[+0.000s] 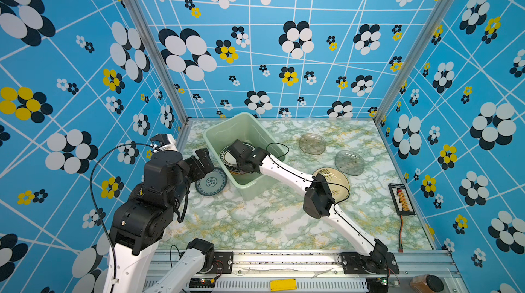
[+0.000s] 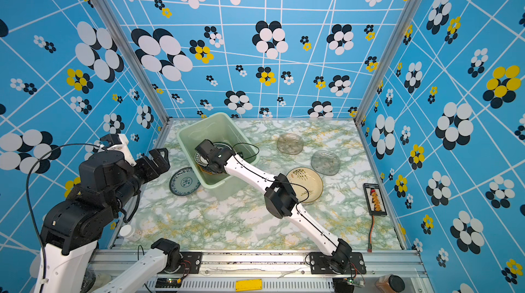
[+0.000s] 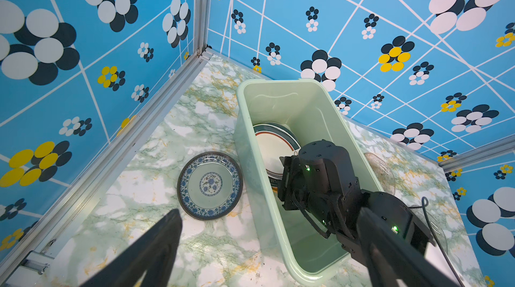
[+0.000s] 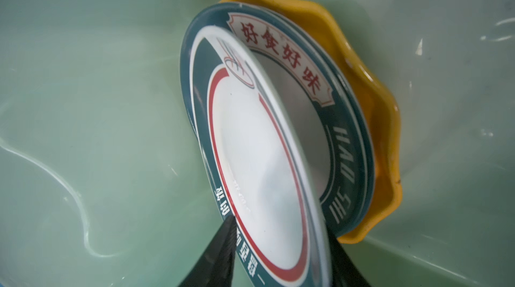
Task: Place the plates into the plastic bin on the countertop
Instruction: Place the plate in the plastic bin.
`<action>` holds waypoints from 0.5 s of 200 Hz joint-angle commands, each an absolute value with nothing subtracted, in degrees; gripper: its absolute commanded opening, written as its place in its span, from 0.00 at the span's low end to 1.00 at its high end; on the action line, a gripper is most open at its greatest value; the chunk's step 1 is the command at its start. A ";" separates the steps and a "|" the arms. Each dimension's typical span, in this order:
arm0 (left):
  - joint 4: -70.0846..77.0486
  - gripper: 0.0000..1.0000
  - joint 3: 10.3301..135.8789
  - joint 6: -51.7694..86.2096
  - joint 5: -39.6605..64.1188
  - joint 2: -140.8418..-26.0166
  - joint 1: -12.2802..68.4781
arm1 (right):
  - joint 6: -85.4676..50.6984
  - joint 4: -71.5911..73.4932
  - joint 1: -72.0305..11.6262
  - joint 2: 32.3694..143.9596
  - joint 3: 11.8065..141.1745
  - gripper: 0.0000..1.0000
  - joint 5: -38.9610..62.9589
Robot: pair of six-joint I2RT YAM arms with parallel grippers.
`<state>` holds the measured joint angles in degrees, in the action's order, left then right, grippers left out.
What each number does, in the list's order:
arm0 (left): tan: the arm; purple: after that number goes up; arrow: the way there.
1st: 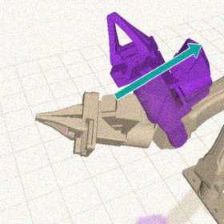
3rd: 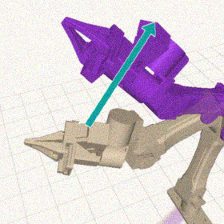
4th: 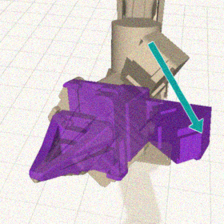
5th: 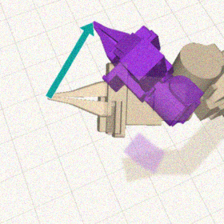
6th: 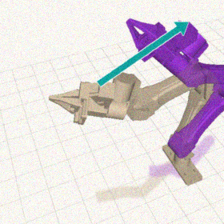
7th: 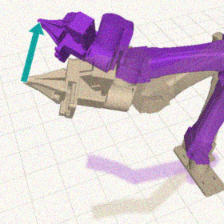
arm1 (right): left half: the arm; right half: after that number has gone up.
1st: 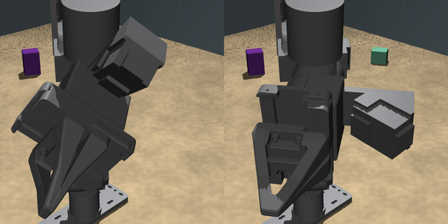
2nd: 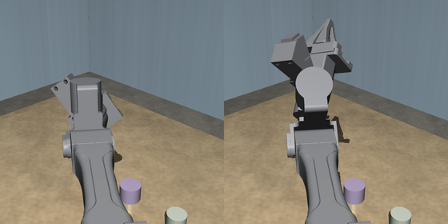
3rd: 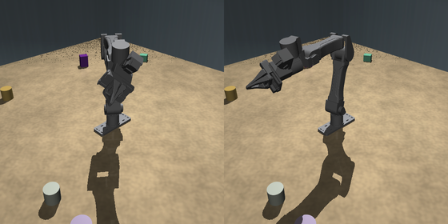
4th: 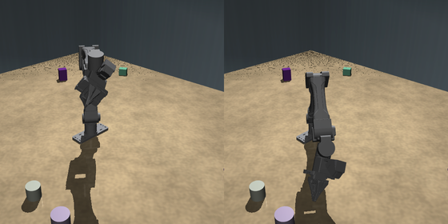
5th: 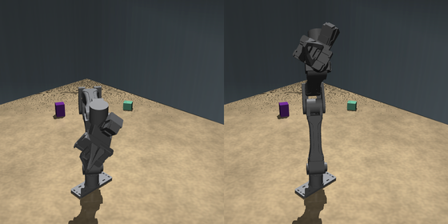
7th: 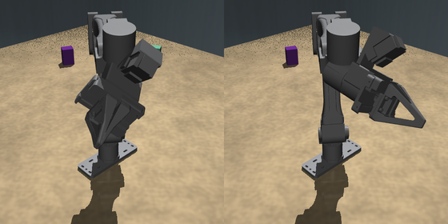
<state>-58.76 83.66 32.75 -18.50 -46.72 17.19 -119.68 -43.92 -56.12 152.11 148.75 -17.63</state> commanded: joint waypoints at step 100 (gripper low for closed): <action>-59.60 0.99 84.93 31.87 -18.37 -47.59 16.60 | -123.95 -38.24 -54.82 151.17 142.51 0.56 -14.33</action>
